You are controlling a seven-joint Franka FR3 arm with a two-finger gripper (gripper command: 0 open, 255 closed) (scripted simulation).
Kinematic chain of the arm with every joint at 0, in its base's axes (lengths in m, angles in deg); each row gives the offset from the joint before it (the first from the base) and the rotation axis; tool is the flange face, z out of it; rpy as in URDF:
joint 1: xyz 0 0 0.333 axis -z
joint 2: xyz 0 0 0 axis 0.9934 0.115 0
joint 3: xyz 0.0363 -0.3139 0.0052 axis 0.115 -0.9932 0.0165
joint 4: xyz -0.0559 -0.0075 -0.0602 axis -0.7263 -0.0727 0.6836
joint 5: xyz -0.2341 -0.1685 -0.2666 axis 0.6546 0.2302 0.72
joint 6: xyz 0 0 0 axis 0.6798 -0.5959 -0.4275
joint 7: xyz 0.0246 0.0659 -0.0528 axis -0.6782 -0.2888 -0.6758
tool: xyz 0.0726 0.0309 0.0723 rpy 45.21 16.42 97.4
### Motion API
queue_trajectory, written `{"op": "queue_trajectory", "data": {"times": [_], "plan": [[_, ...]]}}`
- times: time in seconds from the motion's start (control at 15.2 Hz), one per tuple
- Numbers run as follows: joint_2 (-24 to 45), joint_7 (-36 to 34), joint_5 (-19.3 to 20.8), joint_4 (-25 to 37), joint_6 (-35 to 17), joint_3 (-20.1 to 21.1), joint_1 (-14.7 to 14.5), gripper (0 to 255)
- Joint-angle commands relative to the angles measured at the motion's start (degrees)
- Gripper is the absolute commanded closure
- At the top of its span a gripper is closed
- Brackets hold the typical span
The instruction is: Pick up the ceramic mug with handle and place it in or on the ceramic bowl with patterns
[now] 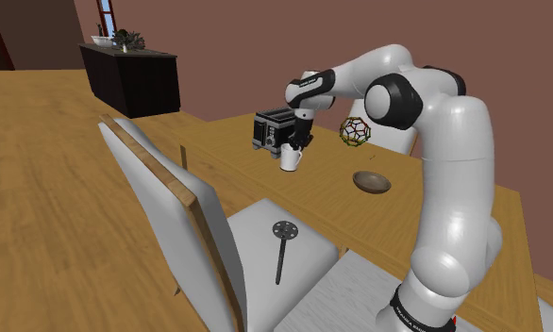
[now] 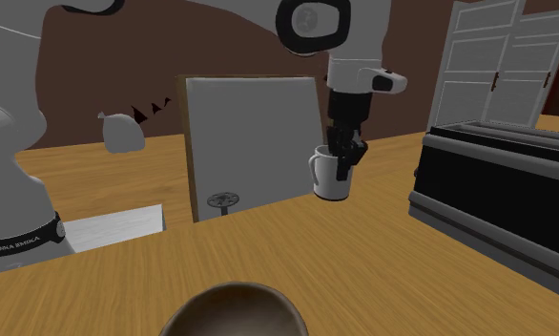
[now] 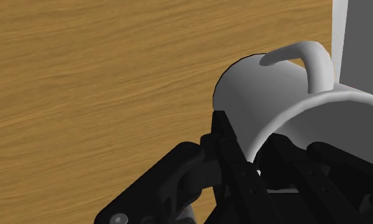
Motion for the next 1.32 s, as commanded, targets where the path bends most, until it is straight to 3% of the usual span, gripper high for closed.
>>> {"op": "queue_trajectory", "data": {"times": [0.0, 0.79, 1.25], "plan": [[-0.6, -0.2, 0.2, 0.8, 1.4, -0.1, 0.0, 255], [-2.1, -1.1, 1.0, 7.2, 9.1, -0.4, 0.2, 255], [-10.2, 5.7, 2.7, -3.5, 6.8, -3.4, 3.5, 255]]}}
